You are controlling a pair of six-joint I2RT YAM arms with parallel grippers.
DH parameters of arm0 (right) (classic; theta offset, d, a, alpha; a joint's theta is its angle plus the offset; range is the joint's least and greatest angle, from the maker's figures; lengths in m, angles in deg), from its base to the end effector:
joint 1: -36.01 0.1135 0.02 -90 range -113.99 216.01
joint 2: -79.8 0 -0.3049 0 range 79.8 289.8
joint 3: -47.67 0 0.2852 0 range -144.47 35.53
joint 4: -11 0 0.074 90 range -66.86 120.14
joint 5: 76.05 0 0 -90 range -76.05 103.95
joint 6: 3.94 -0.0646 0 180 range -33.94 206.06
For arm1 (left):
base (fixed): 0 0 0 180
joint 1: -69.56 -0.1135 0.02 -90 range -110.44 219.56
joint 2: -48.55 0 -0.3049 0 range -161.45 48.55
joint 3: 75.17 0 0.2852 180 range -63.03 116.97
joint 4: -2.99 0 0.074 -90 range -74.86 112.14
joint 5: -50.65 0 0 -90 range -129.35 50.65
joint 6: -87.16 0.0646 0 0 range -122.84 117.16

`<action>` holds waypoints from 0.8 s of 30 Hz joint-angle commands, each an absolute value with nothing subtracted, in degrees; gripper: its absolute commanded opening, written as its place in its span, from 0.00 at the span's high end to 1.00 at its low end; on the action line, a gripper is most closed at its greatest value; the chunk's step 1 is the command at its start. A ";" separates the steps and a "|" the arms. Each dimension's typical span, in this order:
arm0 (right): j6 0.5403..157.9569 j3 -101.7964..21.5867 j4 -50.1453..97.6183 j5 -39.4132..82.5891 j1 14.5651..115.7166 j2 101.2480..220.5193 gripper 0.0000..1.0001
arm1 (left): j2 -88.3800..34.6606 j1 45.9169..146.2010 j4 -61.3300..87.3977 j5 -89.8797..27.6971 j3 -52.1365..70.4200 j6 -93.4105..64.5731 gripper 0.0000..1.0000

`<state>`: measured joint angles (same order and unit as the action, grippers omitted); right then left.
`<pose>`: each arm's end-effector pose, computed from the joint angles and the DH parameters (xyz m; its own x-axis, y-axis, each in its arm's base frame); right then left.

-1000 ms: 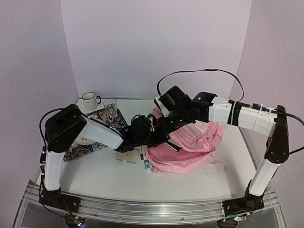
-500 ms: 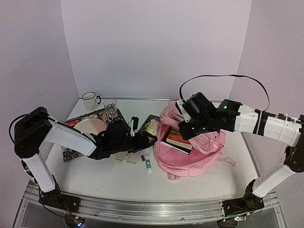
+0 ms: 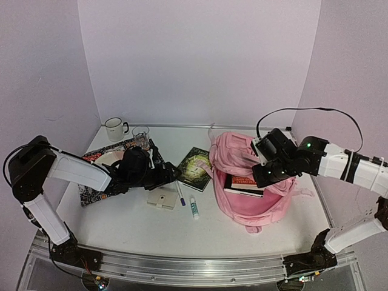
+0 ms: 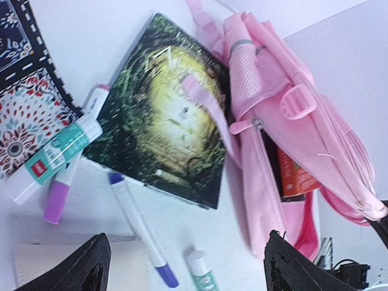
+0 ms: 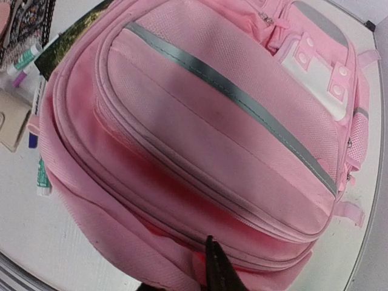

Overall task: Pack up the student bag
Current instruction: Place the largest pocket of the student bag.

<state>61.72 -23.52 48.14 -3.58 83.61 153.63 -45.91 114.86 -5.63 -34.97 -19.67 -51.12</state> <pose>0.2330 0.2263 0.3064 -0.6190 -0.0950 -0.7796 -0.3215 0.9363 0.1411 0.2673 -0.2771 0.1682 -0.8001 -0.2496 -0.5456 0.2373 0.7036 -0.6699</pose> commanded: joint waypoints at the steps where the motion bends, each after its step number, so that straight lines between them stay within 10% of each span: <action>1: 61.79 -24.62 49.03 -0.32 83.10 155.26 0.71 | -45.53 113.92 2.20 -36.13 -13.56 -45.10 0.08; 11: 66.53 -37.13 41.60 11.39 83.17 160.35 0.33 | -51.24 111.31 14.34 -37.38 -0.35 -37.21 0.10; 24: 54.88 -46.58 25.97 19.58 85.44 183.05 0.29 | -63.53 106.37 19.46 -27.49 13.53 -32.24 0.12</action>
<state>61.58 -44.52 29.50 19.95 84.46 177.21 -61.03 107.85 16.90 -31.40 8.36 -34.94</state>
